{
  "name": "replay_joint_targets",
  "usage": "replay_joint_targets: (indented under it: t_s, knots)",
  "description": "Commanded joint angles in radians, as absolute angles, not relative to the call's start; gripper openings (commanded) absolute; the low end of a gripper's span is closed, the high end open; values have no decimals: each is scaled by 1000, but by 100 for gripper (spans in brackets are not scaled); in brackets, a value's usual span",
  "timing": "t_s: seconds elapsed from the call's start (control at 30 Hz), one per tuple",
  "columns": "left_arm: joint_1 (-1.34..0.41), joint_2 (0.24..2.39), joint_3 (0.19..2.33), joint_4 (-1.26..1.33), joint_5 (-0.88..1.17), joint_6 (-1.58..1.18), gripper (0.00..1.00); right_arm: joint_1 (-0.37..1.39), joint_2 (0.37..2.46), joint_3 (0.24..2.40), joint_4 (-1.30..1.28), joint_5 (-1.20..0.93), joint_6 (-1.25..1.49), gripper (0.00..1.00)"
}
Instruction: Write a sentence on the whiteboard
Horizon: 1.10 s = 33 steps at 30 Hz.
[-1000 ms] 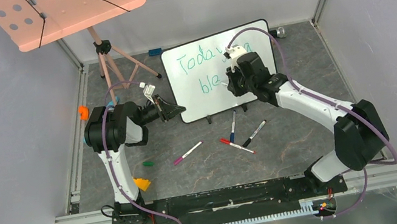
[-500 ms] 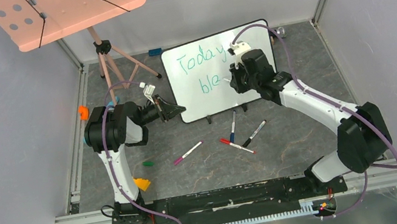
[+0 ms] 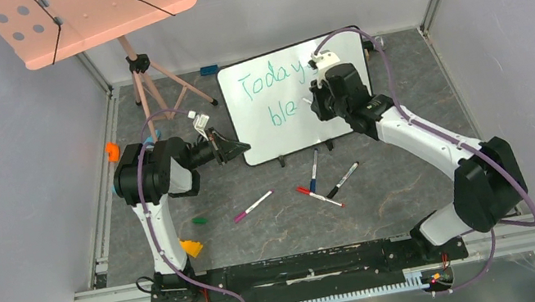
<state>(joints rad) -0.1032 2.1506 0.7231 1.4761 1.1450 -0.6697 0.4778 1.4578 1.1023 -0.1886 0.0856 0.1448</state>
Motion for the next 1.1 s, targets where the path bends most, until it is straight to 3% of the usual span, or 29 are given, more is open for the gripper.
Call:
replay_joint_targets:
  t_s: [0.0,0.77,1.07]
  knots:
    - [-106,2165,738,1557,1146,-620,2,473,1467,1143,-143,134,147,0]
    - [-107,2166,738,1557,1147,-620,2,471,1502,1115,-131,18,119,0]
    - [-106,2165,739,1557,1144,-621,2,470,1454,1072,-168,134,100,0]
